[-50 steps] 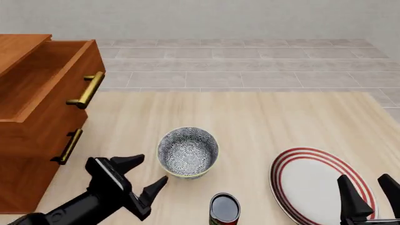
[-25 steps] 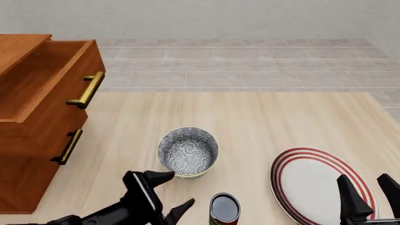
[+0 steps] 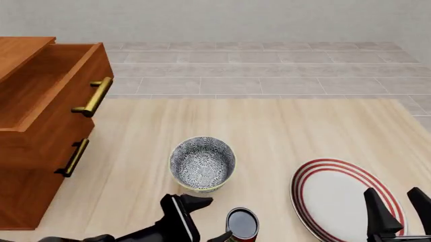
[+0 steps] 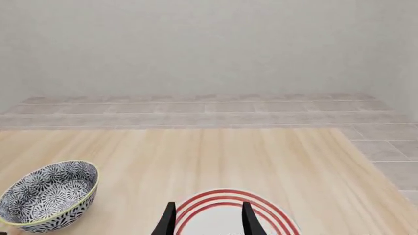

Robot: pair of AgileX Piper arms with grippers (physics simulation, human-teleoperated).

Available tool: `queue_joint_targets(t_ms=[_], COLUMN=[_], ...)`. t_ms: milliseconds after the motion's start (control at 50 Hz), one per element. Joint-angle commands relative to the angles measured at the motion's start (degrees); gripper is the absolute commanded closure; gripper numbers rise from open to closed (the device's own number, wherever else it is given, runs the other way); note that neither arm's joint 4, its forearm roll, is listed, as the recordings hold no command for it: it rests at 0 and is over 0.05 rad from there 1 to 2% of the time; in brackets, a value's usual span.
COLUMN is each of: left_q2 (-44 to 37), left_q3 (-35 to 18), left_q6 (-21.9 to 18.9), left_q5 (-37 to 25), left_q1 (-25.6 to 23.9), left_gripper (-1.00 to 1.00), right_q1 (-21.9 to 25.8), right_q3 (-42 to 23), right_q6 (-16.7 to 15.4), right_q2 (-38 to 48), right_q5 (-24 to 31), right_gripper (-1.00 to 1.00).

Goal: Put the ketchup in the top drawer of the cabinet.

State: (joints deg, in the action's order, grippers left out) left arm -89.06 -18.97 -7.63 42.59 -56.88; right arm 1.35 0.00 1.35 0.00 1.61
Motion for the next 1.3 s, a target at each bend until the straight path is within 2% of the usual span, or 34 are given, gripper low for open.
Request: queue_joint_targets(t_ms=[20, 380, 540, 1120, 1140, 1300], left_q2=[-5.22, -15.49, -17.48, -17.60, -17.13, -16.65], left_q3=[-2.47, -5.58, -6.38, -7.99, -7.85, -8.26], left_q6=[0.84, 0.51, 0.66, -1.44, -1.49, -1.44], left_q5=[1.19, 3.49, 3.77, 3.57, 3.69, 3.16], left_q1=[-2.61, -6.06, -5.92, -4.84, -5.06, -4.00], left_gripper=[-1.00, -1.00, -1.00, -1.00, 1.00, 1.00], right_q1=[-0.56, -1.29, -1.25, -0.92, -0.92, -0.59], right_q3=[0.00, 0.00, 0.00, 0.00, 0.00, 0.00], right_q6=[0.12, 0.19, 0.34, 0.56, 0.60, 0.54], right_q2=[0.00, 0.00, 0.00, 0.00, 0.00, 0.00], right_q5=[0.32, 0.19, 0.14, 0.56, 0.56, 0.63], right_gripper=[-1.00, -1.00, -1.00, -1.00, -1.00, -1.00])
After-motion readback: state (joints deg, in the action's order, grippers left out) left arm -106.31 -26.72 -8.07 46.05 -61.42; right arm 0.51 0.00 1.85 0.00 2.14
